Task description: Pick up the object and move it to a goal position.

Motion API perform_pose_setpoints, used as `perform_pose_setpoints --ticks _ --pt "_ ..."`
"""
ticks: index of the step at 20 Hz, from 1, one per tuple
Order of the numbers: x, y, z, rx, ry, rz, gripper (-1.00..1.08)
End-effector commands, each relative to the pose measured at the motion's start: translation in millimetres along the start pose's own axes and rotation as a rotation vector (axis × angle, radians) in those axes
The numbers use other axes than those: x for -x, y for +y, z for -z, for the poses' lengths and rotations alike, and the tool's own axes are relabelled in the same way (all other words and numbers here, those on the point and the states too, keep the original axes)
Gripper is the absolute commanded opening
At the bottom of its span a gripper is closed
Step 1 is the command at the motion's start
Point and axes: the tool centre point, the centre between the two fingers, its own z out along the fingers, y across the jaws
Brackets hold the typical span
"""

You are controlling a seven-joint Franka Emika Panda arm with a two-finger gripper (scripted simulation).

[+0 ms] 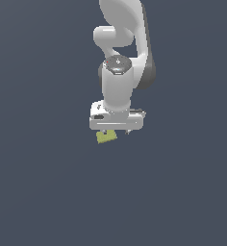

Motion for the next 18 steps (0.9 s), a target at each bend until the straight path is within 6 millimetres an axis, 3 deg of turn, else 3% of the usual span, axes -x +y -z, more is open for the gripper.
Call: perform_pose_setpoints --ticks 1,9,18 --pt "0.0 0.0 0.0 0.0 0.0 0.0 1.0" --pt "-5.9 29.5 10.0 -0.003 0.028 -0.045 1.0" --pt "-4.7 29.9 7.7 -0.005 0.027 -0.065 1.0"
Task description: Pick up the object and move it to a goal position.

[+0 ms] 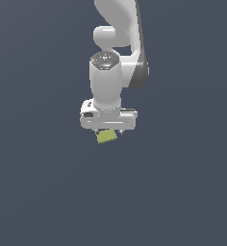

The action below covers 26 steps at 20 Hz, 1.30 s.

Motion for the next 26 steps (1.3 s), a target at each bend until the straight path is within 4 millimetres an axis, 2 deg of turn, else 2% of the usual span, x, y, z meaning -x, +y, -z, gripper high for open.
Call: perform_pose_setpoints --ticks 1,11,26 --pt "1.3 0.1 -2.3 -0.001 -0.001 -0.019 1.0" --pt "13.3 1.1 -21.8 -0.006 -0.012 -0.194 1.0" --pt "46.2 7.1 -66.3 -0.003 -0.036 -0.631 1.0"
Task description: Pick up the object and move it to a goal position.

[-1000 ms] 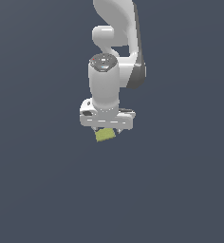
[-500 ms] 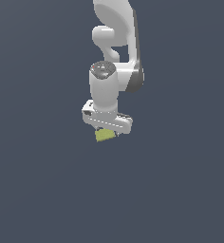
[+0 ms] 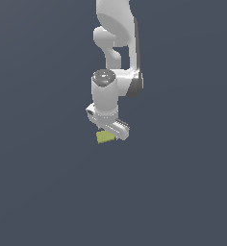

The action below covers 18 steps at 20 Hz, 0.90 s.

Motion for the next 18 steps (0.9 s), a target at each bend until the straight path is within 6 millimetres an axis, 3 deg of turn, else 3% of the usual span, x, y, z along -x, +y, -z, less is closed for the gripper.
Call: perform_pose_setpoints --ticks 1,18 --pt "3.9 4.5 -7.3 0.002 -0.002 -0.076 1.0" --pt "28.4 36.4 -47.9 0.025 -0.005 -0.541 1.0"
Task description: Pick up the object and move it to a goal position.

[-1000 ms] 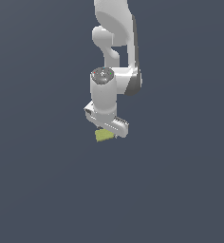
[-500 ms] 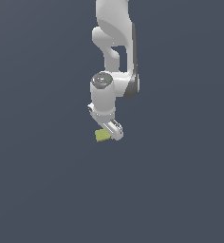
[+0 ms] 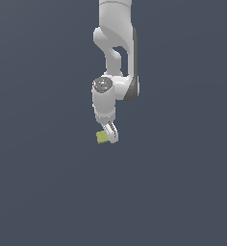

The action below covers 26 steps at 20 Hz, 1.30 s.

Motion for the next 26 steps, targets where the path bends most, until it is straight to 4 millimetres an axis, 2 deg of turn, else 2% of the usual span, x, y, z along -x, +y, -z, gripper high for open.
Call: perform_pose_setpoints --ticks 1,8,16,26 --pt "0.4 4.4 -4.0 0.002 0.001 -0.051 1.0" --pt "1.1 11.8 -10.4 0.007 0.004 -0.132 1.0" --pt "1.3 12.7 -13.7 0.007 0.004 -0.139 1.0" --pt "1.5 14.1 -52.0 0.007 0.004 -0.144 1.0"
